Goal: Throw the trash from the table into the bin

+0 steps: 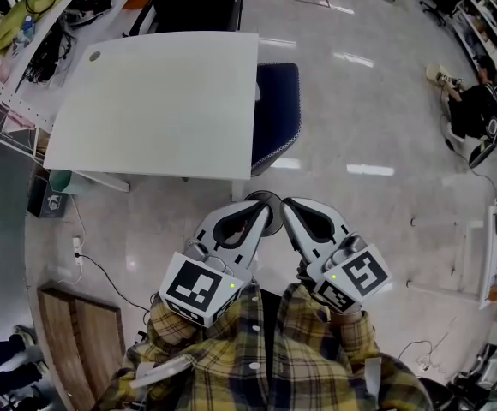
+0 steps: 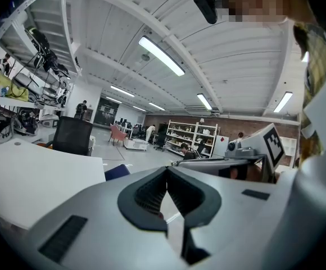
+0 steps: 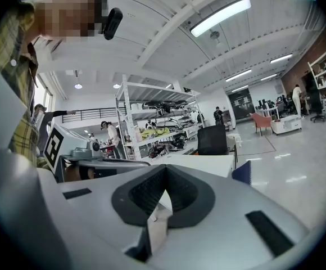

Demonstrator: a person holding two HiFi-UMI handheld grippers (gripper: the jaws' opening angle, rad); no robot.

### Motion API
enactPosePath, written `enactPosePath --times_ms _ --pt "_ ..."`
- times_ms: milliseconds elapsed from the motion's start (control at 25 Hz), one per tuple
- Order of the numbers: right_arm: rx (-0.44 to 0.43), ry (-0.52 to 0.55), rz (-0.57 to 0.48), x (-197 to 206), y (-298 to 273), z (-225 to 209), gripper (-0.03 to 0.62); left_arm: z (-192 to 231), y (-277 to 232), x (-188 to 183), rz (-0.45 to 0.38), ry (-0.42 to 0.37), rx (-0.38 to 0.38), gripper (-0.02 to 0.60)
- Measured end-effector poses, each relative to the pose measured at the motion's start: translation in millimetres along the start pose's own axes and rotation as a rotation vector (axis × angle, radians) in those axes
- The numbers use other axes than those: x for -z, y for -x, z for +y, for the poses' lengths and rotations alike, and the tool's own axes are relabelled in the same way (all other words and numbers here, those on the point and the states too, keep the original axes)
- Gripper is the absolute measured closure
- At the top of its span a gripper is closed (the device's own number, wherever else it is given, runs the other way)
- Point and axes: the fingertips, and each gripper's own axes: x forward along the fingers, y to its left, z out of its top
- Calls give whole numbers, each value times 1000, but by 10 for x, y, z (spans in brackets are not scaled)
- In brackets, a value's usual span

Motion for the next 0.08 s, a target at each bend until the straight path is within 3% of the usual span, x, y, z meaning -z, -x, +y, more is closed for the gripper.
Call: enactPosePath --times_ms 80 --pt "0 -2 5 15 -3 -13 595 10 -6 8 1 5 0 574"
